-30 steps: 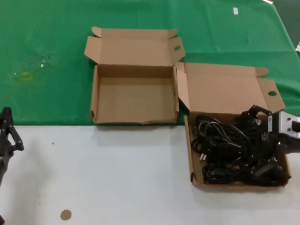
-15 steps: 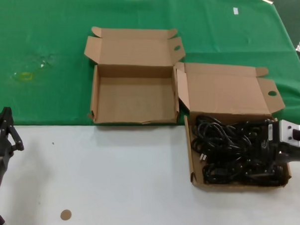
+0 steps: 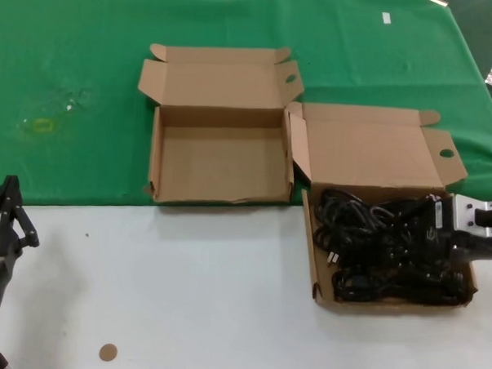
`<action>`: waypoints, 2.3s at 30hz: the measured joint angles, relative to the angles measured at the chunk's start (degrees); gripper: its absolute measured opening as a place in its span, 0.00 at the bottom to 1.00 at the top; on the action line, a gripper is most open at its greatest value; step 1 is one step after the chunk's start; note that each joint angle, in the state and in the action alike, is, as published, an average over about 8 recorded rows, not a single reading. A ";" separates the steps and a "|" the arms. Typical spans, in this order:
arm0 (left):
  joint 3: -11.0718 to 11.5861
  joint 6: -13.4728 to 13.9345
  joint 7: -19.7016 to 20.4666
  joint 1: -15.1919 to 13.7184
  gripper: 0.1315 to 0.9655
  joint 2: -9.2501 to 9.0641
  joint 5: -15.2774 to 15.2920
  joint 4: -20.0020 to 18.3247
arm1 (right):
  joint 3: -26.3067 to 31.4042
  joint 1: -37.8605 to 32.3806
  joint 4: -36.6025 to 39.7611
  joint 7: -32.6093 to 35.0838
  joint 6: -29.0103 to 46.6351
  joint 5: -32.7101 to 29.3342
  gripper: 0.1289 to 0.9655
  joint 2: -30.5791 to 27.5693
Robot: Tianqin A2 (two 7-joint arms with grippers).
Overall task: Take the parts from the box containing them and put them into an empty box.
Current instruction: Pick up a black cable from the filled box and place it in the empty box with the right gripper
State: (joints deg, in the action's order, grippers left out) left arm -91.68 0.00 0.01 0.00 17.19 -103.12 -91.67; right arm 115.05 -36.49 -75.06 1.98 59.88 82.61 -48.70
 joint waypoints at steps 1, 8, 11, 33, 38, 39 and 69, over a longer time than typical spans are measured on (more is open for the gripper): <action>0.00 0.00 0.00 0.00 0.02 0.00 0.00 0.00 | 0.00 -0.20 0.01 -0.01 0.19 0.01 0.24 0.03; 0.00 0.00 0.00 0.00 0.02 0.00 0.00 0.00 | -0.31 -1.72 -0.52 -0.39 2.16 0.75 0.17 -0.32; 0.00 0.00 0.00 0.00 0.02 0.00 0.00 0.00 | -0.57 -2.67 -0.74 -0.76 2.94 1.16 0.13 -0.41; 0.00 0.00 0.00 0.00 0.02 0.00 0.00 0.00 | 2.90 -15.71 2.20 -8.40 -0.81 -4.77 0.05 12.94; 0.00 0.00 0.02 0.00 0.02 0.00 0.00 0.00 | 4.77 -17.57 3.41 -10.26 -2.92 -7.65 0.05 17.74; 0.00 0.00 0.03 0.00 0.02 0.00 0.01 0.00 | 5.10 -17.92 3.71 -10.62 -3.34 -8.22 0.05 18.65; 0.00 0.00 0.02 0.00 0.02 0.00 0.02 0.00 | 8.56 -25.98 26.48 -4.41 -14.78 -14.22 0.05 35.88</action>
State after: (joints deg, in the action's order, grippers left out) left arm -91.68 0.00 0.03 0.00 17.19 -103.10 -91.67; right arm 123.61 -62.47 -48.58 -2.44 45.10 68.39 -12.82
